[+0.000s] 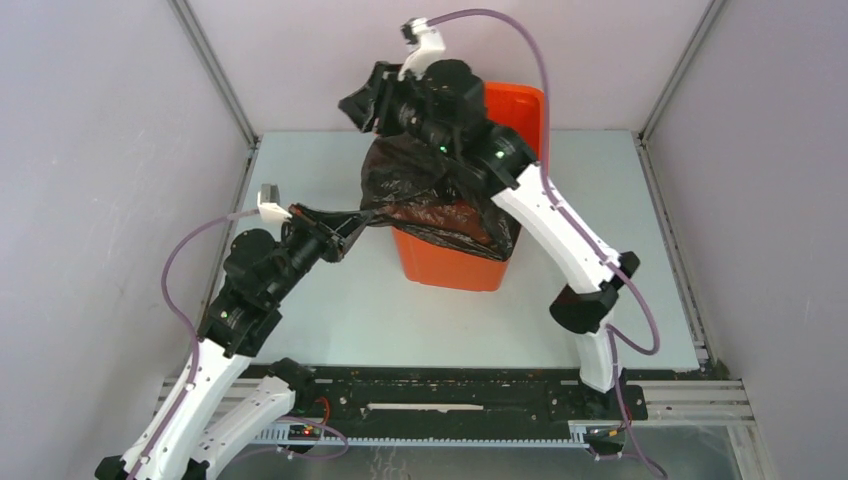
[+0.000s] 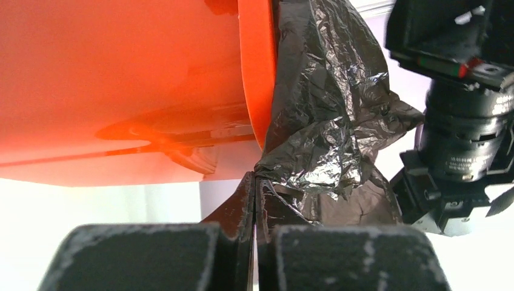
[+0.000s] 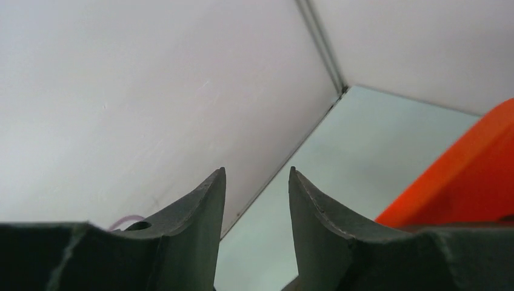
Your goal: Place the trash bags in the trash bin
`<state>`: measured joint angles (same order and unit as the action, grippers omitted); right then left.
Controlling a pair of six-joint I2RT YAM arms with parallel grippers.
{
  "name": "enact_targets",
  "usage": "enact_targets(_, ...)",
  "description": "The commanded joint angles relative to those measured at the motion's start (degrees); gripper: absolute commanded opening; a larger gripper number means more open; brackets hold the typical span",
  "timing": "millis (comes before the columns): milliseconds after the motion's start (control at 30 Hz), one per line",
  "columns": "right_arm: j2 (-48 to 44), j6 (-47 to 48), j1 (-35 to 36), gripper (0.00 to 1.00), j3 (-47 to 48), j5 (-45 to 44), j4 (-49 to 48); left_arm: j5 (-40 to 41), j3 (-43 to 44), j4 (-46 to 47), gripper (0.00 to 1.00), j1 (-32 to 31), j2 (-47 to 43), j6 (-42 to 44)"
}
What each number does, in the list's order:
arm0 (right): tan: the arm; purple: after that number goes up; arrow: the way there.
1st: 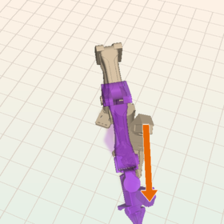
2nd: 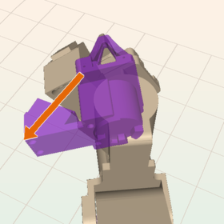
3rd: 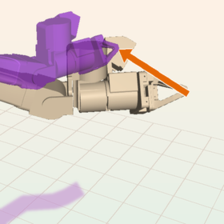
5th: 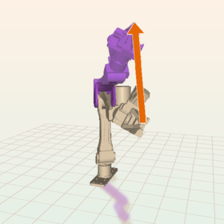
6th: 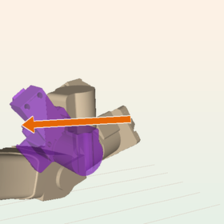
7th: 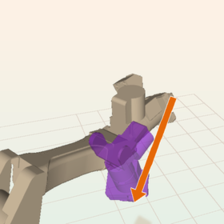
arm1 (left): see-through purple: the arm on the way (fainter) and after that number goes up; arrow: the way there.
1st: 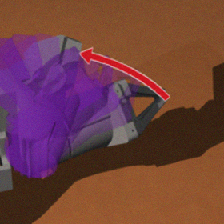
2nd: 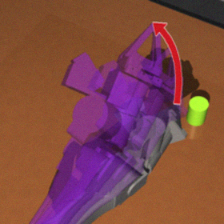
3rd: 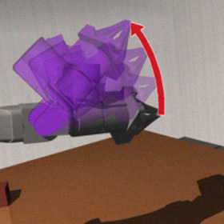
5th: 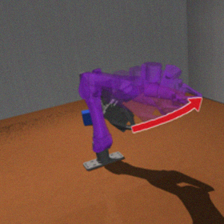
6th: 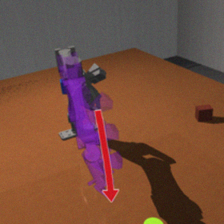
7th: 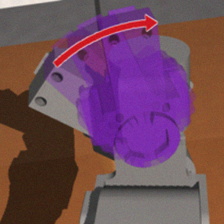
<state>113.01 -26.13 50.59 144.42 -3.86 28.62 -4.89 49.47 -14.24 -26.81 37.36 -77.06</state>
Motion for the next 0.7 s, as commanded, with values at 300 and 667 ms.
enact_targets(300, -13.02, -5.87, -0.04, 0.69, -1.60, 8.97, 5.80, 3.52, 8.94, -10.84, 0.05, 0.53, -0.25, 19.03)
enact_targets(667, -28.95, -4.20, -0.34, 1.00, -9.41, 1.73, 27.78, 2.18, 8.84, -11.43, 0.00, 0.53, 0.74, 20.39)
